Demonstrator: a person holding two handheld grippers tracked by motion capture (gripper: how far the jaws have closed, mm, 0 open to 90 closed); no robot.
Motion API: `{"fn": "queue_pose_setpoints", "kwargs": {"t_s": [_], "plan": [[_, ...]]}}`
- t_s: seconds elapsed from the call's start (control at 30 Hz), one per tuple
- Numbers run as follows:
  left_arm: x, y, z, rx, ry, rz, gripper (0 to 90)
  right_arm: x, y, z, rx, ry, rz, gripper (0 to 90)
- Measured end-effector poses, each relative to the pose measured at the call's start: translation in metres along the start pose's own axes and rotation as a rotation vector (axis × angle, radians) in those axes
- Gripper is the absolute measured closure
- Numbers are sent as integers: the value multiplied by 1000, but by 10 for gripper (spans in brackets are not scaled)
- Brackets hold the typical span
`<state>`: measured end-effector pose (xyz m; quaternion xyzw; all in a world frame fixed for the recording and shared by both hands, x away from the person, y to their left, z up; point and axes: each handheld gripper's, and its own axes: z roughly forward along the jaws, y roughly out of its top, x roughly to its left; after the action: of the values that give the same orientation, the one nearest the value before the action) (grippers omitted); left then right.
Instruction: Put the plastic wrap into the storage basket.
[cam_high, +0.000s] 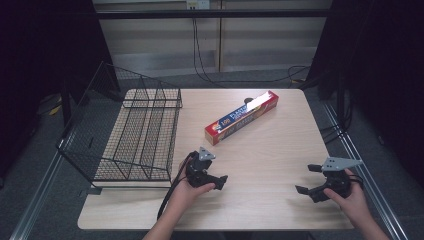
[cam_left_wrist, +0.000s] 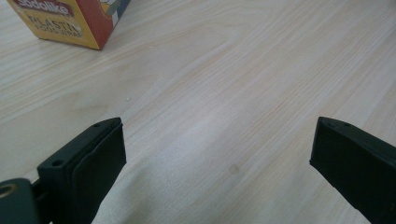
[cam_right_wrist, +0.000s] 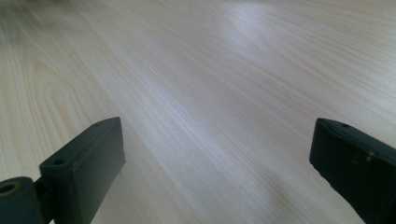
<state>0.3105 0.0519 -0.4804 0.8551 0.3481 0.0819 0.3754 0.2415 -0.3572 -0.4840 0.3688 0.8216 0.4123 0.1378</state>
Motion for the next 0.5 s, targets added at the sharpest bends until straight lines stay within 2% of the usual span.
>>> {"fn": "queue_pose_setpoints", "kwargs": {"t_s": [0.1, 0.13, 0.23, 0.27, 0.43, 0.47, 0.5], "plan": [[0, 1, 0, 9, -7, 2, 32, 1, 1, -2, -8, 0, 0, 29], [-1, 2, 1, -1, -13, -20, 32, 1, 2, -2, -12, 2, -1, 29], [1, 4, 0, 16, -25, 3, 32, 3, 1, -1, -3, 5, -6, 29], [0, 6, 1, 6, -29, -13, 32, 4, 1, 0, 0, 6, -11, 29], [1, 11, 3, 18, -48, -16, 31, 6, 1, -1, 6, 13, -12, 31], [1, 17, 3, 14, -53, -34, 29, 5, 1, -1, 5, 13, -14, 32], [1, 17, 3, 14, -53, -34, 30, 5, 1, -1, 5, 13, -14, 32]]}}
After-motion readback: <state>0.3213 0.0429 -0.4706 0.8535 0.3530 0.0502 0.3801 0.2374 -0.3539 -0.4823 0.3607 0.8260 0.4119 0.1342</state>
